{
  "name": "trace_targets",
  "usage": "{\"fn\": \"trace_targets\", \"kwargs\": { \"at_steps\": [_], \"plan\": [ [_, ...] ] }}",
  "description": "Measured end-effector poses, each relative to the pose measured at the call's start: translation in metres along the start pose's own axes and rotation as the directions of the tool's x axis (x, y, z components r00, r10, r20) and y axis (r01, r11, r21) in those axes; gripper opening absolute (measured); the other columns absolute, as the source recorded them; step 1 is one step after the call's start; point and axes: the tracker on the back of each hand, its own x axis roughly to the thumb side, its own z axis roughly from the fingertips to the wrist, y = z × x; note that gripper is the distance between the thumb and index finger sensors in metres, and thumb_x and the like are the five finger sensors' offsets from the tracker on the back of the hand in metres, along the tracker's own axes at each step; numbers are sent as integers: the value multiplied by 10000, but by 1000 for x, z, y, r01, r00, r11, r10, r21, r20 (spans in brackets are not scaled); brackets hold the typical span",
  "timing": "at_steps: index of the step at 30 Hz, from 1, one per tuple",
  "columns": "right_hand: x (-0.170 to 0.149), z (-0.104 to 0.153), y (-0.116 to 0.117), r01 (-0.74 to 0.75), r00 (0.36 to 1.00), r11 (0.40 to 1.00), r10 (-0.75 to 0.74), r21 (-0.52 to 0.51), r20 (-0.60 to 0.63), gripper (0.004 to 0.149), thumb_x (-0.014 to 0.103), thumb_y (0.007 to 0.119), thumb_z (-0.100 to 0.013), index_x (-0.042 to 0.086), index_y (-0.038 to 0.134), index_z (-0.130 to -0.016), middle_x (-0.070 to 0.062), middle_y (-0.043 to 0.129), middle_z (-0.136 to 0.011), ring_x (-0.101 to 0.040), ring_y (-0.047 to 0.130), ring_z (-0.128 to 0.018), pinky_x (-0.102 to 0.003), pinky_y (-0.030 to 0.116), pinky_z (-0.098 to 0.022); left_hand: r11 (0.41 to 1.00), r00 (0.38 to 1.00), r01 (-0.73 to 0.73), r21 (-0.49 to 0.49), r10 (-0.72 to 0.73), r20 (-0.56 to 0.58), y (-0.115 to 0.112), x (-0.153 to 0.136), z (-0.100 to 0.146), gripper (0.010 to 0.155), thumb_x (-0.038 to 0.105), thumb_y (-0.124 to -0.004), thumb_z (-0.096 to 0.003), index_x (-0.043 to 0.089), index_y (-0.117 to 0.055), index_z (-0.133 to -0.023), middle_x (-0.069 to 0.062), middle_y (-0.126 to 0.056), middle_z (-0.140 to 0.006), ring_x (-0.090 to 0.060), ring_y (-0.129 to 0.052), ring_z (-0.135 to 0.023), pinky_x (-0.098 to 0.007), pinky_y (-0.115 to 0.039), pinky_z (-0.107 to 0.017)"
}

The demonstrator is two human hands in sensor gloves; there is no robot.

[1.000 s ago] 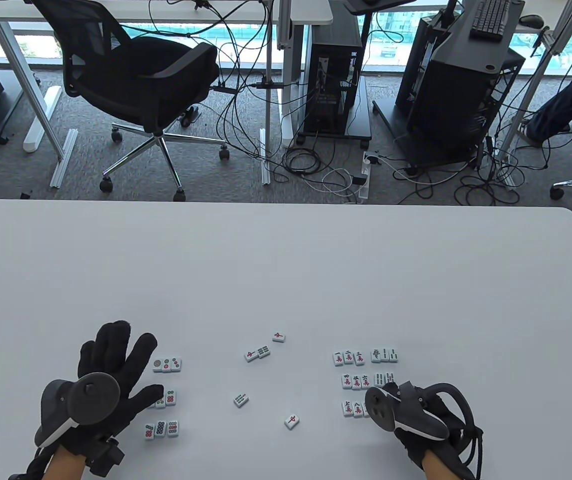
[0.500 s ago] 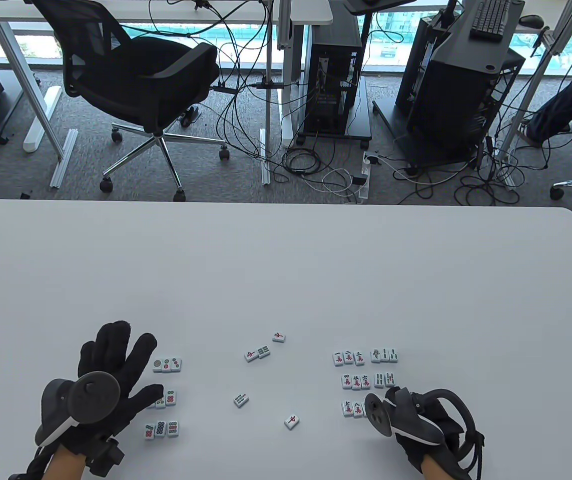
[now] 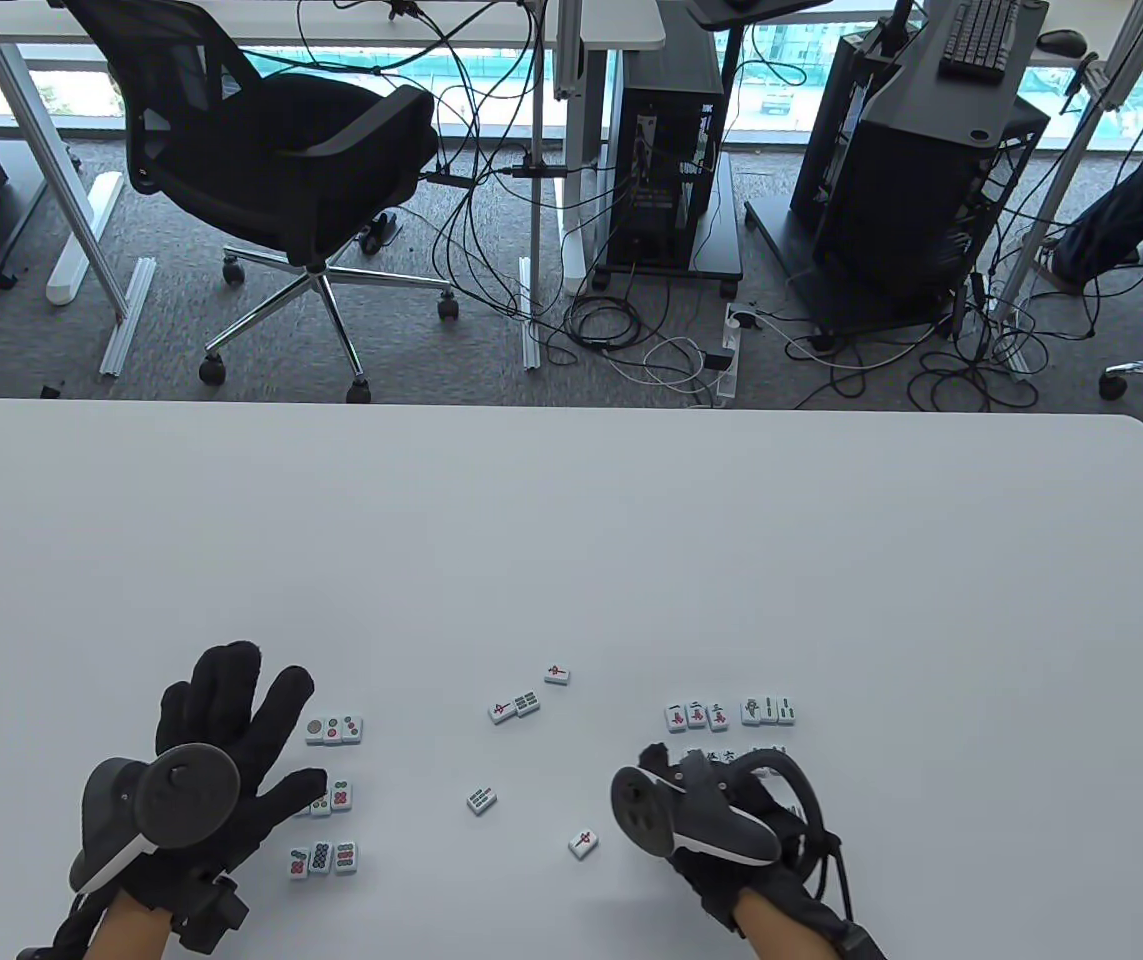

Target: Mahjong suit sorting

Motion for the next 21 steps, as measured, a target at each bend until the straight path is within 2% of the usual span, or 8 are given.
{"fn": "trace_targets", "kwargs": {
  "at_steps": [5,8,16,21],
  "plan": [
    [51,-31,-4,127,987,992,-129,22,93,685,417,823,-383,66,677,-954,-90,975,-526,-173,943,-219,-330,849,-172,1000,1000,-11,8,11,7,1,0,0,843,745,-623,-375,461,-256,-1079,144,97,-1112,-188,38,-1125,-565,-94,-804],
    [75,-48,-3,101,990,994,-105,44,94,674,435,813,-387,55,707,-933,-91,978,-501,-170,936,-199,-329,842,-157,1000,1000,-20,12,20,13,2,0,0,844,745,-624,-375,461,-257,-1079,144,95,-1112,-190,37,-1125,-566,-94,-803],
    [101,-81,8,37,999,997,-37,72,-3,675,519,788,-378,10,810,-821,-66,989,-391,-131,909,-103,-301,826,-79,999,999,-29,28,28,35,5,4,2,843,746,-623,-374,463,-257,-1079,145,97,-1112,-190,38,-1125,-566,-93,-803],
    [110,-85,10,-35,999,994,36,101,-10,641,458,809,-392,-25,790,-814,-66,987,-406,-131,916,-115,-302,833,-90,999,999,-37,34,36,40,5,3,2,842,745,-623,-375,462,-257,-1079,145,98,-1112,-189,39,-1125,-565,-93,-804]
  ]
}}
